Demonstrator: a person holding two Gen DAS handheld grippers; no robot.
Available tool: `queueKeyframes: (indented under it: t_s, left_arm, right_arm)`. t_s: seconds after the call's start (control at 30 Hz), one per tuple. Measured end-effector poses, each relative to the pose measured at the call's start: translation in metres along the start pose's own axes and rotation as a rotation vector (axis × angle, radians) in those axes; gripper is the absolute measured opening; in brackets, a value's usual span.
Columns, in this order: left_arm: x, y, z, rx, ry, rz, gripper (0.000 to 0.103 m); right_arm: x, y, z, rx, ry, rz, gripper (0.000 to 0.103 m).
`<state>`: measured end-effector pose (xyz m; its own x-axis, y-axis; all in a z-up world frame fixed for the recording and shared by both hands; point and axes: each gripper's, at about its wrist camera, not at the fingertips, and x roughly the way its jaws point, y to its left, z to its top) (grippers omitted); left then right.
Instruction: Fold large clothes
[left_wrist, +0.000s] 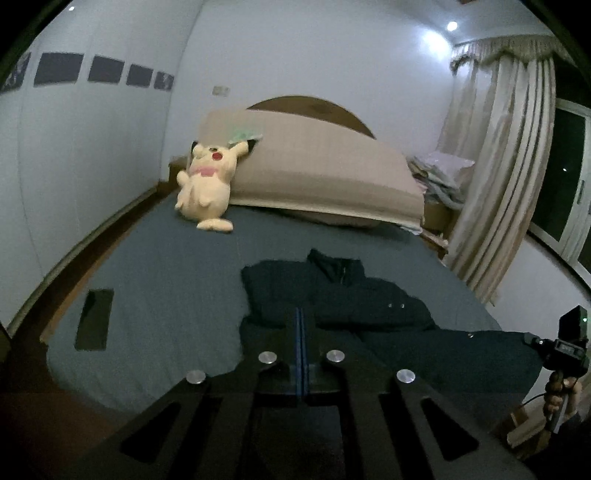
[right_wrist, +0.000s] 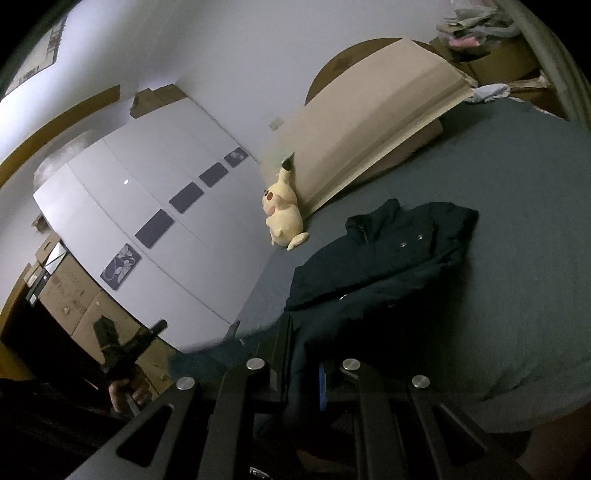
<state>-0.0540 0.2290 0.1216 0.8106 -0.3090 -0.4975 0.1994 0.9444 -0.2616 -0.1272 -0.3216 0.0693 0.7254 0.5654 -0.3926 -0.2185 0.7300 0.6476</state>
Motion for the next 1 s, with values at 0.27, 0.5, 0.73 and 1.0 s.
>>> queueKeyframes:
  t_s: [0.27,0.5,0.73,1.0]
  left_arm:
    - [0.068,0.052,-0.04,-0.151,0.256,-0.066,0.018]
    - [0.127,0.075,-0.121,-0.33,0.585,-0.204,0.069]
    - [0.17,0.087,-0.169,-0.456,0.73,-0.261,0.078]
    - [0.194,0.09,-0.209,-0.588,0.883,-0.416,0.078]
  right_arm:
    - [0.019,-0.003,-0.006,-0.003,0.043,-0.007,0.011]
    - [0.025,0.009,0.006,-0.034,0.043,-0.015,0.011]
    - [0.031,0.017,0.012,-0.052,0.054,-0.003,0.011]
    - [0.034,0.021,0.017,-0.051,0.055,-0.009,0.011]
